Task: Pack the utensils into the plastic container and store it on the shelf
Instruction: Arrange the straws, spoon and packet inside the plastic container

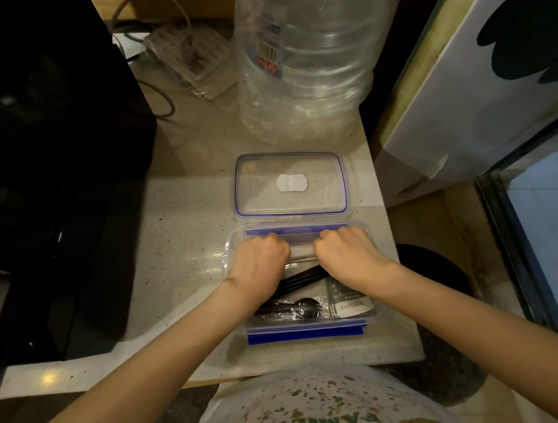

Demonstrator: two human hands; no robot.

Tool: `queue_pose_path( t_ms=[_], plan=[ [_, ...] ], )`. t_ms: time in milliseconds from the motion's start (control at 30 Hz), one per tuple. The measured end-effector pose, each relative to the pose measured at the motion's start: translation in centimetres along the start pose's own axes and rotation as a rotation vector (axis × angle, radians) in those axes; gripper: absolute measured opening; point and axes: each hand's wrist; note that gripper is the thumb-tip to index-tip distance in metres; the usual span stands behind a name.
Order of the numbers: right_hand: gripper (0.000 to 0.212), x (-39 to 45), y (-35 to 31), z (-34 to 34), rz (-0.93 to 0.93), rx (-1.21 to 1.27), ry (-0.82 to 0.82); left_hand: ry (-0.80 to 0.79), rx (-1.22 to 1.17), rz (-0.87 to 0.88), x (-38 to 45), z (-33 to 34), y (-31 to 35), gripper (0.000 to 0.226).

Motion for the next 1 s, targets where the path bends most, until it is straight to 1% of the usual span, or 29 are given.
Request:
queue_pose_path(
  t_ms=[100, 167, 233, 267, 333, 367, 400, 467, 500, 567, 633, 733, 767, 800, 867, 900, 933, 1000],
  plan=[
    [0.023, 0.0, 0.1, 0.2, -0.003, 0.017, 0.012, -0.029, 0.045, 0.014, 0.0, -0.3, 0.0, 0.023],
    [0.024, -0.1, 0.2, 0.4, -0.017, 0.031, 0.043, -0.039, 0.016, 0.006, -0.1, -0.3, 0.0, 0.023],
    [0.023, -0.1, 0.2, 0.6, -0.027, 0.029, 0.074, -0.011, -0.01, 0.001, -0.4, -0.6, 0.0, 0.014],
    [0.022, 0.0, 0.2, 0.7, -0.031, 0.038, 0.096, -0.001, -0.01, -0.009, -0.7, -1.3, -0.2, 0.01],
    [0.016, 0.1, 0.2, 0.7, -0.052, 0.057, 0.176, 0.034, 0.003, -0.055, -0.8, -1.8, -0.3, 0.022],
    [0.011, 0.1, 0.2, 0.8, -0.053, 0.048, 0.218, -0.001, -0.013, -0.076, -1.1, -1.9, -0.4, 0.021],
    [0.01, 0.3, 0.2, 1.0, -0.049, 0.045, 0.254, 0.017, -0.032, -0.074, -1.1, -1.6, -0.5, 0.018],
    [0.015, 0.5, 0.2, 1.7, -0.035, 0.06, 0.277, 0.045, -0.046, -0.088, -1.4, -1.4, -0.6, 0.015],
    [0.017, 0.6, 0.2, 1.8, -0.033, 0.076, 0.287, 0.044, -0.029, -0.107, -1.5, -1.4, -0.6, 0.021],
    [0.022, 0.5, 0.2, 1.9, -0.033, 0.097, 0.302, 0.116, -0.032, -0.092, -1.5, -1.4, -0.7, 0.037],
    [0.025, 0.4, 0.2, 1.8, -0.021, 0.1, 0.329, 0.181, -0.02, -0.086, -0.7, -0.2, -0.9, 0.043],
    [0.017, 0.4, 0.2, 2.1, -0.056, 0.099, 0.283, 0.189, -0.03, -0.039, -0.3, 0.5, -1.0, 0.043],
    [0.018, 0.4, 0.2, 1.9, -0.069, 0.098, 0.26, 0.197, -0.018, -0.044, -0.3, 0.1, -0.9, 0.042],
    [0.019, 0.4, 0.3, 1.8, -0.072, 0.095, 0.25, 0.167, -0.003, -0.047, -0.4, -0.2, -0.8, 0.037],
    [0.016, 0.3, 0.4, 1.5, -0.065, 0.07, 0.238, 0.103, -0.008, -0.036, -0.6, -0.3, -0.8, 0.016],
    [0.015, 0.3, 0.4, 1.3, -0.063, 0.053, 0.232, 0.05, -0.003, -0.035, -0.5, -0.2, -0.7, 0.013],
    [0.014, 0.3, 0.3, 1.1, -0.065, 0.037, 0.217, 0.018, -0.016, -0.031, -0.6, -0.5, -0.6, 0.018],
    [0.016, 0.2, 0.1, 0.7, -0.08, 0.024, 0.178, 0.012, 0.024, -0.02, -0.6, -0.6, -0.5, 0.024]
  ],
)
Point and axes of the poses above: each hand's wrist, its own x-axis towards the middle knuckle, its own z-axis out of the palm, y = z × x, and after that the axes turned 6 degrees about -y, right-handed
